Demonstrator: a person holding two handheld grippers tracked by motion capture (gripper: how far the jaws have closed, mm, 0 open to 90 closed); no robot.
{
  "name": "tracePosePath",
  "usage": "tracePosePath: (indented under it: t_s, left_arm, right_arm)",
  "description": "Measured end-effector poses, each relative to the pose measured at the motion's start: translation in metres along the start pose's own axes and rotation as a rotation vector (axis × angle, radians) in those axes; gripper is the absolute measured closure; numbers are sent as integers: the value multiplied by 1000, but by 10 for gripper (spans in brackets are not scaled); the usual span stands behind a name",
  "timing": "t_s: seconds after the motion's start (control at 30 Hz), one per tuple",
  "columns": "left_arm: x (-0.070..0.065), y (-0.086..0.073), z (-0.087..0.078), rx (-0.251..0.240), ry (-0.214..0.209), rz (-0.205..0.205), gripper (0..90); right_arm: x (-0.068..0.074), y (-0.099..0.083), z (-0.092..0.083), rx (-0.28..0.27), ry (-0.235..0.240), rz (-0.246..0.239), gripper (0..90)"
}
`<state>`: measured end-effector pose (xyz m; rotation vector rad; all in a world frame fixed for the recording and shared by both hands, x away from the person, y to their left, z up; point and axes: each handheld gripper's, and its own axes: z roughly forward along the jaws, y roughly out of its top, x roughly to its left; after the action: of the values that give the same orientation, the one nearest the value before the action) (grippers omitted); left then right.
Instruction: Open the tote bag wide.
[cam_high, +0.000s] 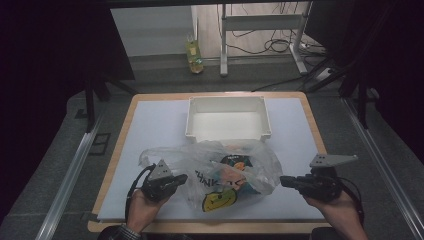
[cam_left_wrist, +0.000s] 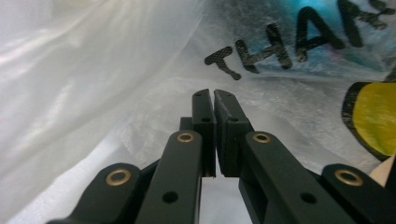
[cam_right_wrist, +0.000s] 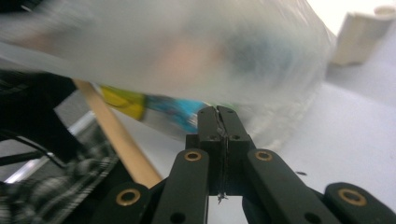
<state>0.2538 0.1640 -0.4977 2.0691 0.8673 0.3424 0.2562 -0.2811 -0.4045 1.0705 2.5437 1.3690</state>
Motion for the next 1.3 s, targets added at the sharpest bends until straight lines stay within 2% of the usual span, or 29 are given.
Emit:
tracePosePath:
  t_s: [0.03,0.07,0.1,0.13,0.17,0.2,0.27,0.43,0.53,0.6,0.63,0.67,0.77,0.87,0.9,0.93,0.97,1.03,1.1,1.17,1.2,1.23,1.27,1.3]
  left_arm:
    - [-1,1,0,-1,-2,2,869]
    - [-1,1,0,-1,-2,2,870]
    - [-1,1,0,0,-3,6,869]
    - [-1,1,0,0,-3,6,870]
    - [-1,1,0,-1,-3,6,870]
    - [-1,1,0,-1,-3,6,870]
    - [0,2,-1,-6,-5,3,871]
    - [0,2,-1,-7,-7,1,872]
    - [0,2,-1,-5,-10,6,872]
    - [0,2,-1,-4,-10,7,872]
    - [0,2,-1,-4,-10,7,872]
    - [1,2,0,-3,-10,9,872]
    - [2,2,2,-12,-4,-2,872]
    - [6,3,6,1,2,10,871]
    - [6,3,6,1,2,10,872]
    - [6,4,8,1,1,-6,872]
    - [9,6,12,10,-3,11,871]
    - [11,9,17,22,-6,19,871]
    - [12,10,21,18,-7,11,871]
    - [14,13,28,27,-13,7,871]
    - [15,14,32,32,-12,5,871]
    - [17,15,38,45,-16,-1,871]
    - [17,15,38,45,-16,-1,871]
    - [19,14,43,59,-13,-8,871]
  right_arm:
    - [8,7,-8,-15,22,-7,887]
    - [8,7,-8,-15,22,-7,887]
    - [18,14,-15,-23,38,-24,886]
    - [18,14,-15,-23,38,-24,886]
    - [28,21,-22,-29,49,-41,887]
    - [28,21,-22,-29,49,-41,887]
    - [40,31,-30,-36,60,-67,885]
    - [53,42,-35,-60,70,-101,882]
    - [56,49,-22,-52,60,-128,880]
    - [50,50,-10,-41,43,-125,879]
    - [50,50,-10,-41,43,-125,879]
    - [41,49,3,-30,36,-107,880]
    - [23,47,21,-17,14,-79,881]
    - [5,43,36,-16,8,-32,884]
    - [5,43,36,-16,8,-32,884]
    - [-1,41,41,-16,2,-19,884]
    - [-12,38,49,-13,0,10,884]
    - [-23,34,56,-6,-14,31,884]
    - [-29,32,60,-3,-18,44,884]
    - [-45,26,72,16,-41,76,884]
    - [-45,26,72,16,-41,76,884]
    - [-57,21,80,32,-49,99,884]
    - [-57,21,80,32,-49,99,884]
    - [-66,17,88,44,-57,116,885]
